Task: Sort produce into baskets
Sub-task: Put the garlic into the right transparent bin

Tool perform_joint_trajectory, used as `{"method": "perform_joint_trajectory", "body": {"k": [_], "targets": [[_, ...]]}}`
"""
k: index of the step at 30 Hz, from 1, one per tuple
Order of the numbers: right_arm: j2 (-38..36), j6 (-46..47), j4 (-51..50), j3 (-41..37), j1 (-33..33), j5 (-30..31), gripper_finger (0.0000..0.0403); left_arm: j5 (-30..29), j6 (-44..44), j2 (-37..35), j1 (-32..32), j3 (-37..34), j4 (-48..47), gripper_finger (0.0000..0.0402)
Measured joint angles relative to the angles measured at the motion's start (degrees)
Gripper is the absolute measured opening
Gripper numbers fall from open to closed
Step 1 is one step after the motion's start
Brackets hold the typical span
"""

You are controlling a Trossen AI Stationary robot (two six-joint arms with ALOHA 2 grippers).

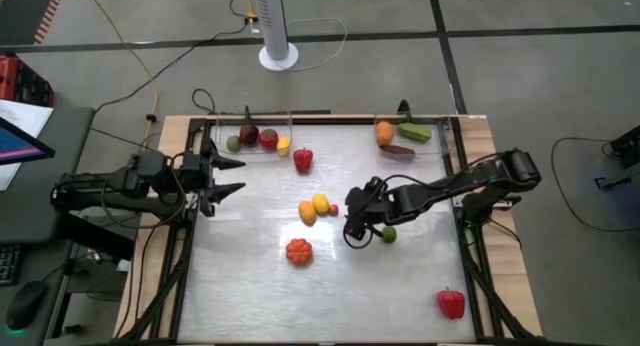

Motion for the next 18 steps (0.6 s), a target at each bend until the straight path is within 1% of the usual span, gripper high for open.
{"method": "perform_joint_trajectory", "body": {"k": [4,6,12,18], "targets": [[-0.1,0.5,7.4,-4.7,0.0,-1.2,0.0376,-0.3,0.5,0.0,0.0,0.0,0.0,0.0245],[-0.1,0.9,8.5,-6.5,0.0,-1.3,0.0376,-0.5,1.2,0.0,0.0,0.0,0.1,0.0245],[-0.1,0.9,16.3,-12.3,0.0,-1.4,0.0376,-1.5,1.6,0.0,0.0,0.0,0.3,0.0245],[-0.1,1.0,23.2,-16.6,-0.2,-4.3,0.0376,-1.5,1.6,0.0,0.0,0.0,0.3,0.0245]]}}
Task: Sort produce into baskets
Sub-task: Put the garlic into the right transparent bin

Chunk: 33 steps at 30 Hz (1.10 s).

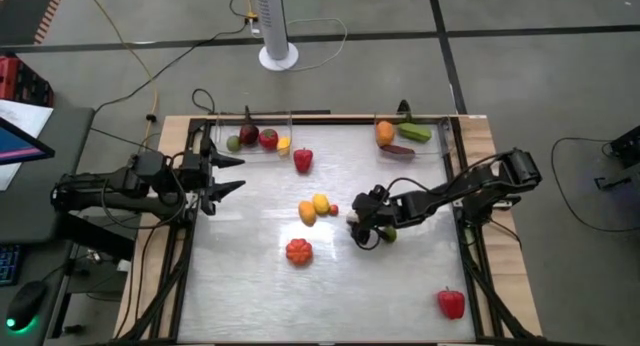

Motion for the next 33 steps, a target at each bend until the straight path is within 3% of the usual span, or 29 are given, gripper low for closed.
{"method": "perform_joint_trajectory", "body": {"k": [9,26,33], "targets": [[0.0,-0.8,3.3,-3.2,-0.3,0.0,0.0351,0.0,0.0,0.0,0.0,0.0,0.0,0.0245],[0.0,-2.8,5.9,-3.9,-1.3,0.0,0.0165,-0.1,0.9,0.0,0.0,0.0,-0.6,0.0245],[-0.8,-6.2,-0.3,1.0,-2.9,0.1,0.0159,-0.2,0.9,0.0,0.0,0.0,-0.6,0.0245]]}}
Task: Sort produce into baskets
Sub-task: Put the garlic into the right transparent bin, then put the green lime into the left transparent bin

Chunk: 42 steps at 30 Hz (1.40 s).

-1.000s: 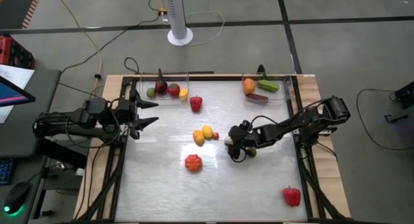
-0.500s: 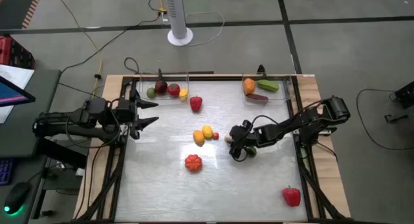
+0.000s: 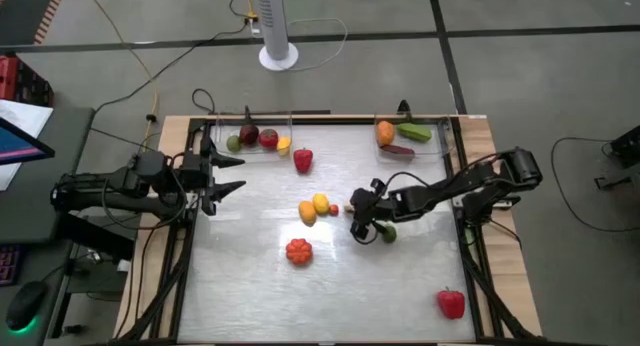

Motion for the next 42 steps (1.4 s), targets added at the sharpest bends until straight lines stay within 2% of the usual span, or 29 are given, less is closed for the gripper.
{"method": "perform_joint_trajectory", "body": {"k": [7,13,16,25,28,31,37,40,42], "targets": [[-2.6,-3.5,-22.9,15.0,-1.7,8.5,0.0161,0.0,0.0,0.0,0.0,0.0,-0.1,0.0245],[-3.2,3.9,-47.5,26.9,-4.9,22.7,0.0164,0.0,0.0,0.0,0.0,0.0,-0.3,0.0245],[-3.2,5.8,-54.8,29.3,-8.2,25.8,0.0166,0.0,0.0,0.0,0.0,0.0,-0.3,0.0245],[-3.0,4.7,-62.5,29.4,-24.3,24.5,0.0172,0.0,0.0,0.0,0.0,0.0,-0.2,0.0245],[-3.0,0.4,-62.1,29.4,-28.3,24.0,0.0193,0.0,0.3,0.0,0.0,0.0,-0.2,0.0245],[-3.0,-1.8,-61.1,29.4,-30.6,21.7,0.0233,0.0,0.8,0.0,0.0,0.0,-0.2,0.0245],[-3.1,-1.9,-61.5,29.4,-31.6,15.5,0.0311,0.0,1.0,0.0,0.0,0.0,-0.2,0.0245],[-3.1,-1.4,-61.6,29.4,-28.1,10.9,0.0331,0.0,1.0,0.0,0.0,0.0,-0.2,0.0245],[-3.1,0.1,-61.5,29.4,-23.1,7.8,0.0335,0.0,1.0,0.0,0.0,0.0,-0.2,0.0245]]}}
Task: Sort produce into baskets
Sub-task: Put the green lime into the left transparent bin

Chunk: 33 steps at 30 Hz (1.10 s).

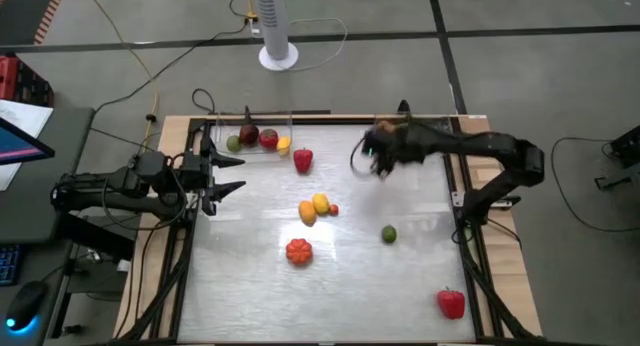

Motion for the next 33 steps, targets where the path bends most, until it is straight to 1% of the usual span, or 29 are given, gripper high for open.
{"method": "perform_joint_trajectory", "body": {"k": [3,7,10,13,15,17,21,23,28,31,33], "targets": [[0.2,3.6,0.0,0.0,10.1,-3.7,0.0335,-0.1,0.0,0.0,0.0,0.0,0.0,0.0245],[0.2,14.8,-0.5,0.0,23.4,-7.6,0.0336,-0.7,0.0,0.0,0.0,0.0,0.0,0.0245],[0.3,24.8,-1.6,-0.2,31.2,-8.1,0.0340,-0.7,-0.2,0.0,0.0,0.0,0.0,0.0245],[0.2,31.2,0.8,-3.1,36.4,-8.1,0.0347,-0.6,-1.4,0.0,0.0,0.0,0.0,0.0245],[0.3,34.0,3.7,-7.0,38.3,-8.1,0.0353,-0.2,-2.5,0.0,0.0,0.0,-0.1,0.0245],[0.3,35.0,8.6,-11.4,39.0,-8.1,0.0360,0.4,-3.0,0.0,0.0,0.0,-0.7,0.0245],[0.3,35.1,19.1,-18.1,38.6,-8.5,0.0369,0.4,-2.8,0.0,0.0,0.0,-1.7,0.0245],[0.3,35.1,22.4,-20.8,37.9,-10.4,0.0370,0.2,-2.8,0.0,0.0,0.0,-1.6,0.0245],[0.3,37.3,24.2,-25.9,37.2,-13.8,0.0365,0.1,-2.6,0.0,0.0,0.0,-1.6,0.0245],[0.3,37.5,24.4,-26.3,37.9,-14.4,0.0353,0.1,-2.3,0.0,0.0,0.0,-1.6,0.0245],[0.3,37.5,24.5,-26.3,38.3,-14.4,0.0337,0.0,-2.1,0.0,0.0,0.0,-1.5,0.0245]]}}
